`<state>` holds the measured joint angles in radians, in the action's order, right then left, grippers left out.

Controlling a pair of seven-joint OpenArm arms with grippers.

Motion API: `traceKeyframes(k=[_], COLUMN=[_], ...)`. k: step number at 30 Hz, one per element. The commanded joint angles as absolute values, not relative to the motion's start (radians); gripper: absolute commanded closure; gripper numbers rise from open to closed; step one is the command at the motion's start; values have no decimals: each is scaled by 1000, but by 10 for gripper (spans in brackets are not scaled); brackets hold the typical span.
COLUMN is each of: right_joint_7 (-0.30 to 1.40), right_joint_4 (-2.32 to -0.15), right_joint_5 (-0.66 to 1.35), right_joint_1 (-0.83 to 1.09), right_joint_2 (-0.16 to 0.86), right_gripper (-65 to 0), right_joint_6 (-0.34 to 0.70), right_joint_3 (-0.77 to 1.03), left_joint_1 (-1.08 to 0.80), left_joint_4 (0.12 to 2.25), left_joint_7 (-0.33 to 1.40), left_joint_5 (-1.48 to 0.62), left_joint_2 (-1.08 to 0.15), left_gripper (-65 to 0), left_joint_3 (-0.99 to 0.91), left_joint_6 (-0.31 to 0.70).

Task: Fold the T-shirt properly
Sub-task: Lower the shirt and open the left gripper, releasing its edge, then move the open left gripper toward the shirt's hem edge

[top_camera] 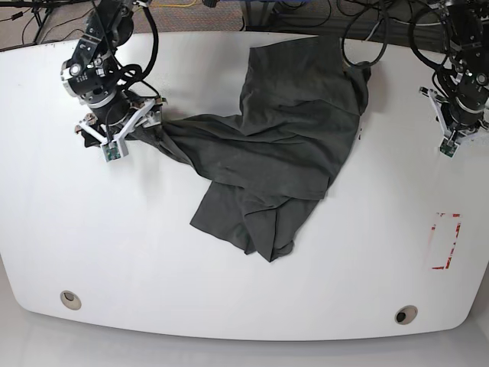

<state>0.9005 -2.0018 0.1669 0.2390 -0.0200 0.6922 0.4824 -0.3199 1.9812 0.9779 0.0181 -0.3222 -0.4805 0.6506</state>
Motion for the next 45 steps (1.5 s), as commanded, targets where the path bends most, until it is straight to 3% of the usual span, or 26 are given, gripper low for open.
traceKeyframes(k=[1,5,28,45], right_joint_7=[877,879,886,889], right_joint_4=[-2022,-2031,-2014,-1994], right_joint_5=[189,236,205,208], right_joint_1=[262,303,285,232], right_joint_2=[-30,-39,-21,-27], right_gripper=[-501,-499,-488,-488], right_joint_6=[698,698,694,698], right_joint_3=[482,493,484,661], left_joint_1=[-338,-359,-366,-325], left_joint_4=[1987,1981,1966,1971], left_joint_7=[984,997,1009,1007], left_joint_5=[24,27,19,16], left_joint_2=[-325,-311,-289,-262], left_gripper=[0,0,-17,-18], left_joint_3=[-499,-523,-515,-515], left_joint_6=[593,525,556,645])
